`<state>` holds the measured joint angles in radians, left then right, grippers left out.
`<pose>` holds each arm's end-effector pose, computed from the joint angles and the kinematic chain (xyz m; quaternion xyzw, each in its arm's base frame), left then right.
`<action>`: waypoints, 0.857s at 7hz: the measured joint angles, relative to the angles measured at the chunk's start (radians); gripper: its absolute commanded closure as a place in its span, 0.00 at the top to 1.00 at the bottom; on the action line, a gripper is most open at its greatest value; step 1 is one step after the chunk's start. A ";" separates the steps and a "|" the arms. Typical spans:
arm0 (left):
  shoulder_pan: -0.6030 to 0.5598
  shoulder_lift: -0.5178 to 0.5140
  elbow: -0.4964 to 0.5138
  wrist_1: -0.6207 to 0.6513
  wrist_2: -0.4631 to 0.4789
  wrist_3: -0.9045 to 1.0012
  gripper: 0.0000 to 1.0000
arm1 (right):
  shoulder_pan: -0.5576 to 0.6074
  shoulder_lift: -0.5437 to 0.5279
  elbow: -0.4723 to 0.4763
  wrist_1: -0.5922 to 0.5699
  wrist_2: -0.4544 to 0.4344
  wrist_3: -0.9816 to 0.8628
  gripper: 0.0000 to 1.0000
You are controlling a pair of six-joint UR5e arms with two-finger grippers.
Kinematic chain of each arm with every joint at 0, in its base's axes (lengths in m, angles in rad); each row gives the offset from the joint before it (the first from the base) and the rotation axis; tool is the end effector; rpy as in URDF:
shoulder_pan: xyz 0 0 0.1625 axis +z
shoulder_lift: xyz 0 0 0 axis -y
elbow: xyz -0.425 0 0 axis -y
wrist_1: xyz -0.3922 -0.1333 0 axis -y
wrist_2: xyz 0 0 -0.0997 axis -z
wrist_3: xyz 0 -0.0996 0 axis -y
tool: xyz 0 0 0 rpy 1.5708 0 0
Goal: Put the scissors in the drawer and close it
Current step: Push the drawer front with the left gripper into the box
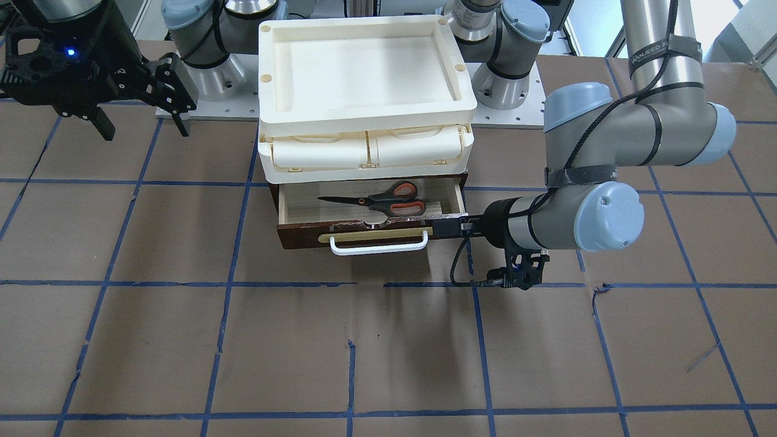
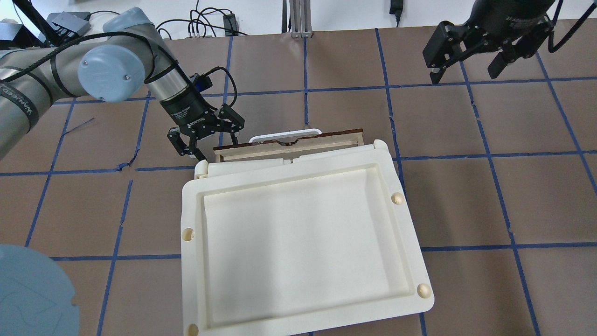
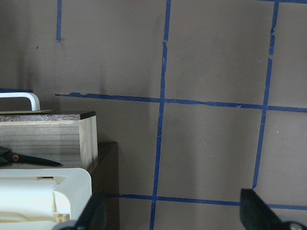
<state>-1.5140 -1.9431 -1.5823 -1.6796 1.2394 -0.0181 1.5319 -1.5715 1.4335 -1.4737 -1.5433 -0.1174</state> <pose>-0.1336 -0.5701 0.2814 0.0760 -0.9544 -0.2373 0.1646 0.1168 -0.4968 0.5460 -0.0395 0.9989 -0.0215 0.0121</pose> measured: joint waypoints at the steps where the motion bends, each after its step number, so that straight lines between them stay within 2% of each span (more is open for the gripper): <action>1: 0.000 0.000 -0.003 -0.026 0.000 0.002 1.00 | -0.001 0.000 0.006 -0.002 0.003 -0.001 1.00; 6: 0.000 0.010 -0.004 -0.150 0.001 0.007 1.00 | -0.001 -0.001 0.019 -0.020 0.001 -0.002 1.00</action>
<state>-1.5141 -1.9334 -1.5867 -1.8294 1.2408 -0.0112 1.5309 -1.5723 1.4526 -1.4939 -1.5421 -0.1196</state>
